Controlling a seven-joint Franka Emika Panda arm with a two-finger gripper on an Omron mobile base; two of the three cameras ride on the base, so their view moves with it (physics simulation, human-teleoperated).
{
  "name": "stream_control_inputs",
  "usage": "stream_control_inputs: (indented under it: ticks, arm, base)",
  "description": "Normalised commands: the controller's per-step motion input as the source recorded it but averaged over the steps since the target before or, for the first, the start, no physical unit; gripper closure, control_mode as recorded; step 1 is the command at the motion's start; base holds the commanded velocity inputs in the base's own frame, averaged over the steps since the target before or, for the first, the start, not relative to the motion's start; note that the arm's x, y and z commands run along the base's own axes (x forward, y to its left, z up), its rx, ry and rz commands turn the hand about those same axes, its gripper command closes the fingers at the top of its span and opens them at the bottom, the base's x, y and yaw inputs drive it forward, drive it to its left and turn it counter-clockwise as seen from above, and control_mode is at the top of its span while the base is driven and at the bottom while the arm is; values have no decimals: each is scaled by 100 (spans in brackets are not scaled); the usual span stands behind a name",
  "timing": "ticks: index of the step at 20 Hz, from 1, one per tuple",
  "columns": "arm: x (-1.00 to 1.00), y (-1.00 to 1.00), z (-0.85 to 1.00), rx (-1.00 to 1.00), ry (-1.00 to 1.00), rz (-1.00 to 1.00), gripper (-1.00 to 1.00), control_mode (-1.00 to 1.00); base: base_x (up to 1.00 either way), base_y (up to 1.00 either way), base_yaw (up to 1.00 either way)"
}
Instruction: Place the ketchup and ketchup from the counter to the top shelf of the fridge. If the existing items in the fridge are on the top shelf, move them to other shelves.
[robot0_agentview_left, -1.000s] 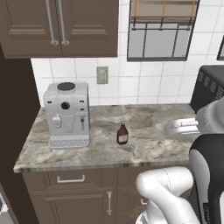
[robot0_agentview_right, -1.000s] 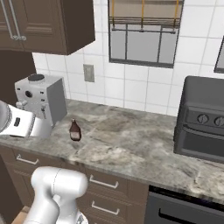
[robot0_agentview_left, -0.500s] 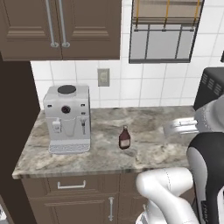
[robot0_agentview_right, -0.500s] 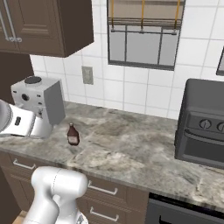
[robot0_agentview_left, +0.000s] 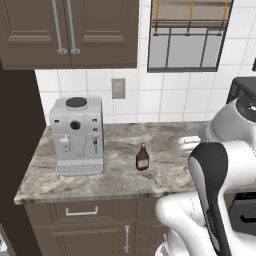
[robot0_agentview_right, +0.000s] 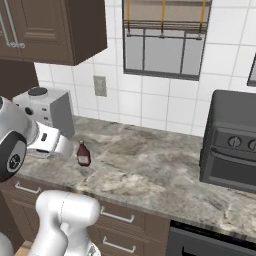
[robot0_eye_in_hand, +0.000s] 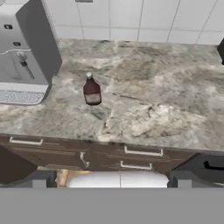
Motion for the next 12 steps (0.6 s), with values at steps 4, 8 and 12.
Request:
stream_control_inputs:
  ticks: [4, 8, 12]
  arm:
    - [90, 2, -59, 0, 3, 1, -100, -100]
    - [92, 25, -52, 0, 1, 2, -100, -100]
    - [76, 28, -51, 0, 0, 4, -100, -100]
  base:
    - [0, 0, 0]
    - [0, 0, 0]
    - [0, 0, 0]
